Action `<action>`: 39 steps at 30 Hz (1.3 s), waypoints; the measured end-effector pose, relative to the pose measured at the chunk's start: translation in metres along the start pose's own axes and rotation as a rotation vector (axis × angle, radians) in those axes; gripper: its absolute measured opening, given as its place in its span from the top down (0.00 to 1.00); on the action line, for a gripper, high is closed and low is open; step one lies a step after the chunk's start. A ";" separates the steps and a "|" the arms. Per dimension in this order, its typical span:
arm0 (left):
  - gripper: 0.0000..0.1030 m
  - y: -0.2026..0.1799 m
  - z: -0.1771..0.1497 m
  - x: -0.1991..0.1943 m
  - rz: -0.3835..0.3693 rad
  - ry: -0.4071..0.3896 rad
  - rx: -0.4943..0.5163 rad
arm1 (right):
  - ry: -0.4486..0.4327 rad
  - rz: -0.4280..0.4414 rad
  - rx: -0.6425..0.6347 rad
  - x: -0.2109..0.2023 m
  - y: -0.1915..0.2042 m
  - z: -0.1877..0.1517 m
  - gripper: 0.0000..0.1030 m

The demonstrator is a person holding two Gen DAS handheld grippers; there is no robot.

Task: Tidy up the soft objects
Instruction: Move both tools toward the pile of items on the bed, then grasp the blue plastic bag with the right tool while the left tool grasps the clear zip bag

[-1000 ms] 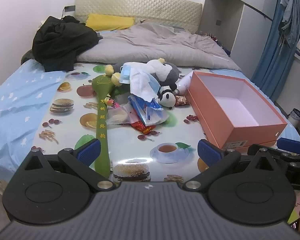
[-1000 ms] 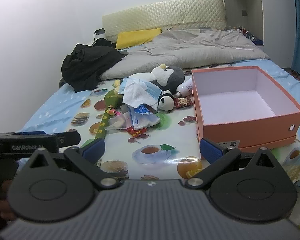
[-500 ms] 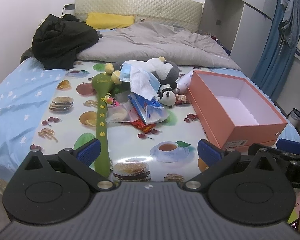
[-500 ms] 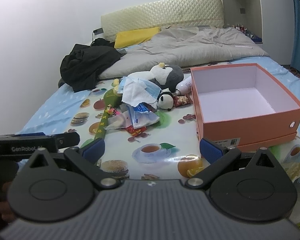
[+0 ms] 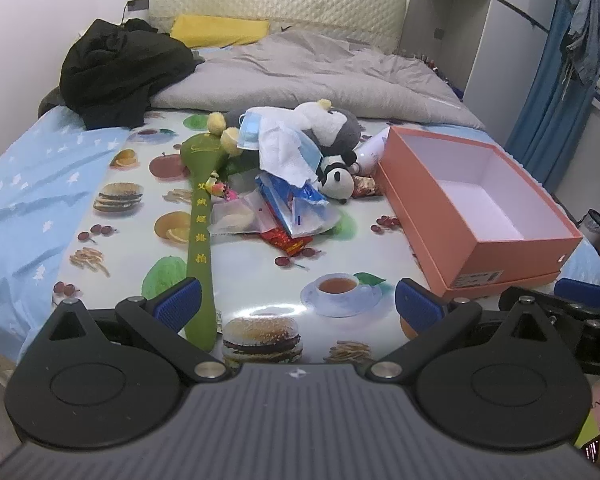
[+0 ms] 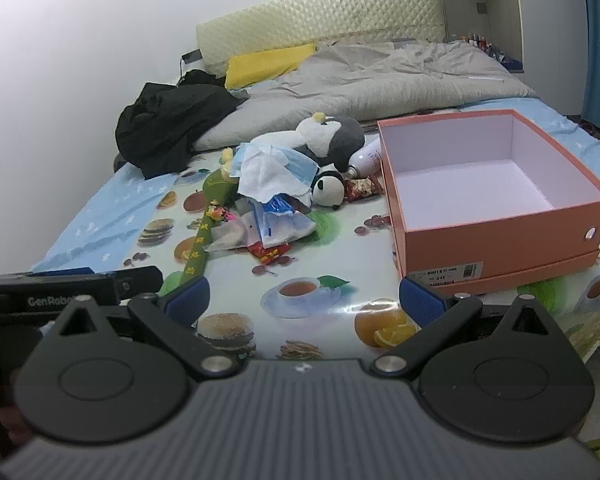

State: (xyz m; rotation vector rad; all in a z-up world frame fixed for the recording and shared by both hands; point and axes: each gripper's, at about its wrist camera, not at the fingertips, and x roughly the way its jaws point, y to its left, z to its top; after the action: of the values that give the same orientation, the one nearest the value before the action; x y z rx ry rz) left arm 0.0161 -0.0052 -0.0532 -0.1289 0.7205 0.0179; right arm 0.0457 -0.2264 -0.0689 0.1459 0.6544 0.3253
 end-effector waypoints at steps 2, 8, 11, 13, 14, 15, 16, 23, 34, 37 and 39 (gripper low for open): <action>0.00 0.001 0.001 0.004 0.000 0.006 -0.004 | 0.007 0.002 0.007 0.003 -0.003 -0.001 0.00; 0.00 0.007 0.004 0.015 0.008 0.017 -0.019 | 0.014 0.003 0.015 0.012 -0.008 -0.001 0.00; 0.00 0.009 0.005 0.019 0.002 0.023 -0.020 | 0.015 0.001 0.017 0.013 -0.008 -0.001 0.00; 0.00 0.012 0.005 0.021 -0.013 0.025 -0.026 | 0.018 0.009 0.026 0.014 -0.010 -0.001 0.00; 0.00 0.013 0.005 0.024 -0.020 0.028 -0.032 | 0.017 0.015 0.030 0.014 -0.011 -0.002 0.00; 0.00 0.013 0.005 0.026 -0.024 0.032 -0.036 | 0.016 0.017 0.031 0.015 -0.012 -0.003 0.00; 0.00 0.014 0.005 0.028 -0.027 0.034 -0.038 | 0.015 0.018 0.030 0.016 -0.013 -0.003 0.00; 0.00 0.024 0.006 0.058 -0.013 0.054 -0.035 | 0.043 0.028 0.053 0.041 -0.021 -0.003 0.00; 0.00 0.045 0.022 0.126 0.007 0.089 -0.010 | 0.072 0.076 0.031 0.099 -0.015 0.013 0.05; 0.00 0.049 0.026 0.143 0.003 0.102 0.007 | 0.079 0.073 0.029 0.114 -0.014 0.019 0.06; 0.00 0.051 0.030 0.155 -0.003 0.109 0.023 | 0.083 0.083 0.036 0.125 -0.015 0.024 0.06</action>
State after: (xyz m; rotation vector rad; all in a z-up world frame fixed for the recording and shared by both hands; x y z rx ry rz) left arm 0.1487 0.0452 -0.1389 -0.1100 0.8286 -0.0006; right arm 0.1578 -0.1980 -0.1252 0.1950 0.7383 0.4008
